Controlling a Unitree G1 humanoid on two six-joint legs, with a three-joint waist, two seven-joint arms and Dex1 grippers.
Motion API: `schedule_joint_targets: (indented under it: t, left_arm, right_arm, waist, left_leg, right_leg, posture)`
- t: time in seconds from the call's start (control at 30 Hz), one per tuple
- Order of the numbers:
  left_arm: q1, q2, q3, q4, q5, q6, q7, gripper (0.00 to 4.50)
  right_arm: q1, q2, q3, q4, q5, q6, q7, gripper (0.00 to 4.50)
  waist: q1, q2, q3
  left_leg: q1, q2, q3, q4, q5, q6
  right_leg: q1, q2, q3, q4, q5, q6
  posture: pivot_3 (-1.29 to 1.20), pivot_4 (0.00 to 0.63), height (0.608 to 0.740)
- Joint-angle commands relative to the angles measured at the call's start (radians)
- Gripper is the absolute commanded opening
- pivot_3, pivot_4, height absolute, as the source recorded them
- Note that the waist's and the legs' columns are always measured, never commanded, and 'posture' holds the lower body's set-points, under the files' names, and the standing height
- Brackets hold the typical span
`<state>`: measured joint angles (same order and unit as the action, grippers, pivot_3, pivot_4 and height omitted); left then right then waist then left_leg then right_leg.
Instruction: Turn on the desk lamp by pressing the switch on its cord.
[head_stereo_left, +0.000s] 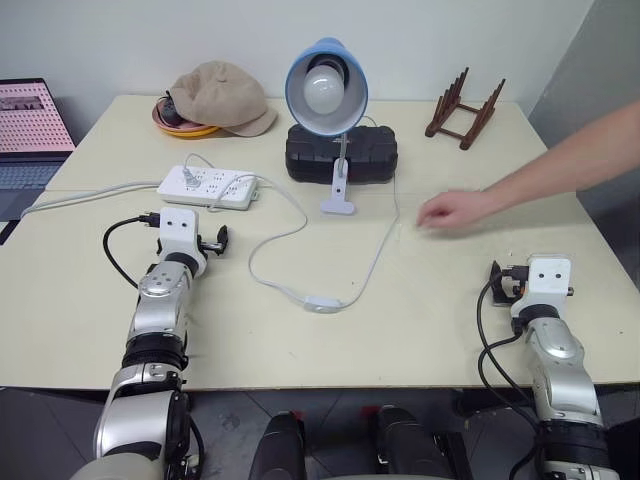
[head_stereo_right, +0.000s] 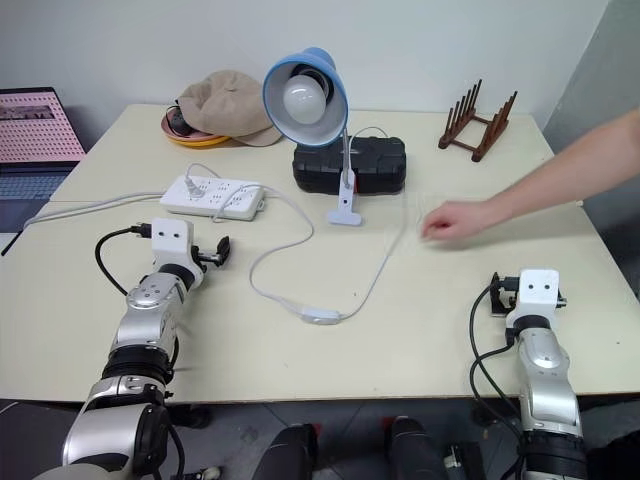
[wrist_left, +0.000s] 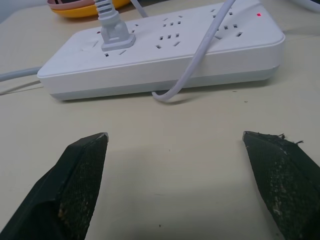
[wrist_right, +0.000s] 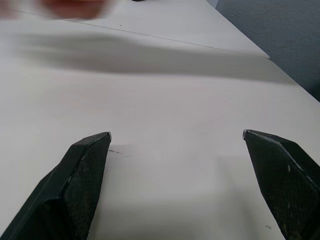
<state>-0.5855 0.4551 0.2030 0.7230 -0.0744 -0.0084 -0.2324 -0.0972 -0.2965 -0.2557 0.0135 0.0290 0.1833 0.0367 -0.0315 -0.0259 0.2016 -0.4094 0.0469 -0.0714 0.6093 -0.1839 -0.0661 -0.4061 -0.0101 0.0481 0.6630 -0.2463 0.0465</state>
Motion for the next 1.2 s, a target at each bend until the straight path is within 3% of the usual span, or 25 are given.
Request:
schedule_joint_targets:
  t: [0.03,0.17,0.33,0.47,0.6,0.77,0.93,1.2]
  left_arm:
    - [-0.016,0.024,0.004,-0.026,0.003,-0.006,-0.004,4.50]
    - [0.010,0.046,-0.001,-0.068,-0.008,0.003,-0.062,4.50]
    - [0.041,0.116,-0.027,-0.242,-0.110,0.114,-0.350,4.50]
    - [0.090,0.249,-0.108,-0.477,-0.195,0.252,-0.664,4.50]
    - [0.140,0.418,-0.197,-0.715,-0.287,0.392,-0.948,4.50]
    - [0.171,0.536,-0.250,-0.867,-0.316,0.437,-1.109,4.50]
    - [0.186,0.566,-0.278,-0.878,-0.260,0.354,-1.149,4.50]
    - [0.211,0.556,-0.264,-0.894,-0.262,0.328,-1.150,4.50]
  right_arm:
    - [-0.001,-0.002,-0.023,-0.034,0.010,-0.024,-0.008,4.44]
    - [-0.010,-0.024,-0.010,-0.055,0.028,-0.018,0.044,4.44]
    - [-0.034,-0.158,0.121,-0.142,0.192,0.072,0.445,4.44]
    - [-0.087,-0.314,0.229,-0.252,0.346,0.239,0.759,4.44]
    - [-0.168,-0.408,0.338,-0.328,0.436,0.372,0.940,4.44]
    - [-0.267,-0.380,0.466,-0.344,0.445,0.432,1.007,4.44]
    - [-0.402,-0.229,0.600,-0.188,0.335,0.375,0.974,4.44]
    - [-0.441,-0.155,0.694,-0.042,0.220,0.276,0.998,4.44]
  waist:
    - [0.000,0.000,0.000]
    - [0.000,0.000,0.000]
    - [-0.003,0.000,0.000]
    - [-0.004,0.000,0.000]
    - [-0.011,0.000,0.002]
    - [-0.010,0.000,0.002]
    - [-0.019,0.000,0.002]
    - [-0.012,0.000,0.002]
  left_leg:
    - [0.000,0.000,0.000,0.000,0.000,0.000]
    - [0.000,0.000,0.000,0.000,0.000,0.000]
    - [0.000,0.000,0.000,0.000,0.000,0.000]
    - [0.000,0.001,0.000,0.000,0.000,0.000]
    - [-0.001,0.001,0.000,-0.001,0.000,0.000]
    - [-0.001,0.001,0.000,-0.001,0.000,0.000]
    - [-0.002,0.001,0.000,-0.001,0.000,0.000]
    - [-0.008,0.001,0.000,-0.001,0.000,0.000]
  right_leg:
    - [0.000,0.000,0.000,0.000,0.000,0.000]
    - [0.000,0.000,0.000,0.000,0.000,0.000]
    - [0.000,0.000,0.000,0.000,0.000,0.000]
    - [0.000,0.000,0.000,0.001,0.000,0.000]
    - [-0.001,0.000,-0.001,0.000,-0.004,-0.006]
    - [-0.001,0.000,-0.001,0.000,-0.006,-0.008]
    - [-0.003,0.000,-0.001,0.000,-0.006,-0.008]
    - [-0.008,0.001,-0.002,0.000,-0.004,-0.004]
  posture:
    - [0.00,0.150,0.740]
    - [0.00,0.150,0.740]
    - [0.00,0.150,0.740]
    - [0.00,0.150,0.740]
    - [0.00,0.150,0.740]
    - [0.00,0.150,0.740]
    - [0.00,0.150,0.740]
    - [0.00,0.150,0.740]
